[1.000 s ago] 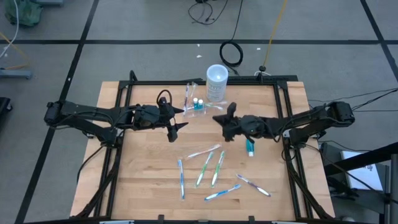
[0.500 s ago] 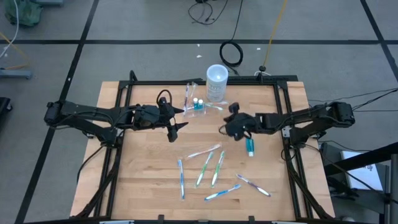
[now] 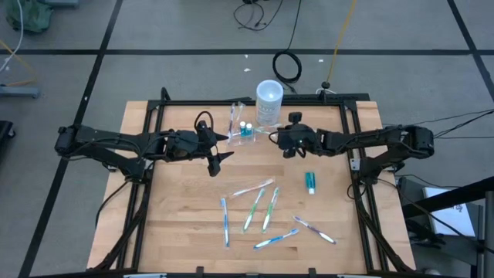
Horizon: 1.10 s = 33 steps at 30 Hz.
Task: Pick & Place toothbrushing station
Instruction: Put the orange toothbrush into the transparent organizer
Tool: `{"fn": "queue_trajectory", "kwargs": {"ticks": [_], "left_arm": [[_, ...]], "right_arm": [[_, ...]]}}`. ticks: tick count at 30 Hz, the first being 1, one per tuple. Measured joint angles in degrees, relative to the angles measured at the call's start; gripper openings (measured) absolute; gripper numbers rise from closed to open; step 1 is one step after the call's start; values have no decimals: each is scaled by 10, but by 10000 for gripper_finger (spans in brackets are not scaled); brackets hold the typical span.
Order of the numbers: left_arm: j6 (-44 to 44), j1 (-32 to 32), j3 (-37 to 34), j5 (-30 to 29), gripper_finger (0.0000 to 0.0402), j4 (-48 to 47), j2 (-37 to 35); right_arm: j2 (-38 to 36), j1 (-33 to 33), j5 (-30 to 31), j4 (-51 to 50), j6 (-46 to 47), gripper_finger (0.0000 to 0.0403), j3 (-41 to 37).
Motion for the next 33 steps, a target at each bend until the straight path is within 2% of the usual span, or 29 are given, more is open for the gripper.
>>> {"fn": "queue_trajectory", "kwargs": {"ticks": [8,12,17,20,30,32,33], "left_arm": [[0,0,0,0,273,0,0],[0,0,0,0,274,0,0],[1,0,0,0,274,-1,0],[1,0,0,0,274,-1,0],[1,0,0,0,273,-1,0],[1,0,0,0,274,-1,0],[1,0,0,0,274,-1,0]], "right_arm": [[76,1,0,193,-49,0,1],[78,4,28,178,-78,0,0],[62,25,129,182,-81,0,0],[48,45,154,174,-88,0,0],[-22,125,151,174,-67,0,0],[-38,139,130,160,-53,0,1],[-44,144,101,146,-45,0,1]]}}
